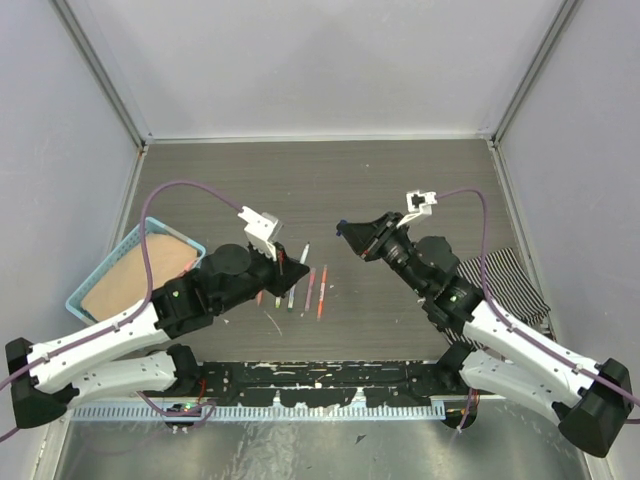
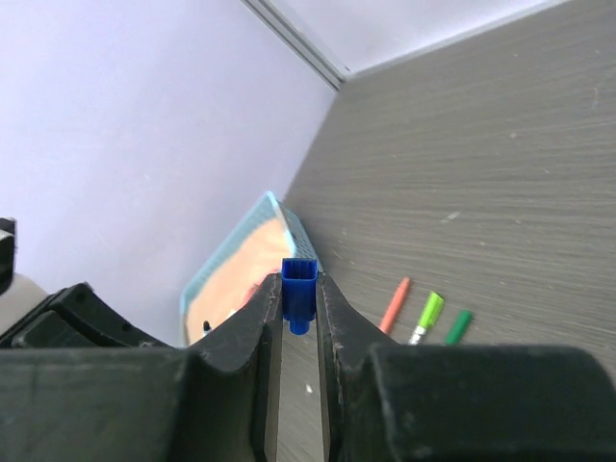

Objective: Insert the pens into the pen caps
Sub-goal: Insert the pen cap onto the pen.

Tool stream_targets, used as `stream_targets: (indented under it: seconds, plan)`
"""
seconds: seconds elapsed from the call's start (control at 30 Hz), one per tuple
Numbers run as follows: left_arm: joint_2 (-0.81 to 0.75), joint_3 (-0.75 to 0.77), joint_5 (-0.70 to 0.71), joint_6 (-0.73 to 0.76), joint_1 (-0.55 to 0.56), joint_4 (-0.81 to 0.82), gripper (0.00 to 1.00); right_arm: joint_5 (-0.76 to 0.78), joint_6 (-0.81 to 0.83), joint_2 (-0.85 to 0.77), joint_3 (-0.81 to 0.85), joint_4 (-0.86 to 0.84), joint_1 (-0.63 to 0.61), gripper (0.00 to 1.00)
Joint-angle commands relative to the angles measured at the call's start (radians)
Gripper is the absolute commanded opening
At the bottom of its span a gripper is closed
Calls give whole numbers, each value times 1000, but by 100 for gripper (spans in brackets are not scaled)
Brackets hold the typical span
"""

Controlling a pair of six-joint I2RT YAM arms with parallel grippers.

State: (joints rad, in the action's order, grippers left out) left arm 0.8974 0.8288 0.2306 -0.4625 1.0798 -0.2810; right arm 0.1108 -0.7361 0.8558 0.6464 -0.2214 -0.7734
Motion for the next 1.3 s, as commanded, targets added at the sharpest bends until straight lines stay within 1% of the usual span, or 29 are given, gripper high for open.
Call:
stream_targets:
  seconds: [0.0,0.1,0.2,0.3,0.47,0.93,1.27]
  plan:
    - [-22,-30,15,33,19,194,0,1,-84,-76,-39,-249,-4,1]
    - [-21,-41,-19,51,19,257,0,-10,-101,-109,-68,-303,-4,1]
    - [-21,-51,-37,55,20,290,0,-62,-108,-114,-83,-363,-3,1]
    - [-16,-55,-50,54,21,303,0,-106,-111,-103,-71,-377,-3,1]
    - [-5,-68,-81,52,20,334,0,-133,-119,-71,-54,-385,-3,1]
    - [6,-72,-97,52,21,336,0,-192,-129,-19,-38,-425,-4,1]
    - [8,-68,-99,51,20,330,0,-221,-135,17,-25,-416,-3,1]
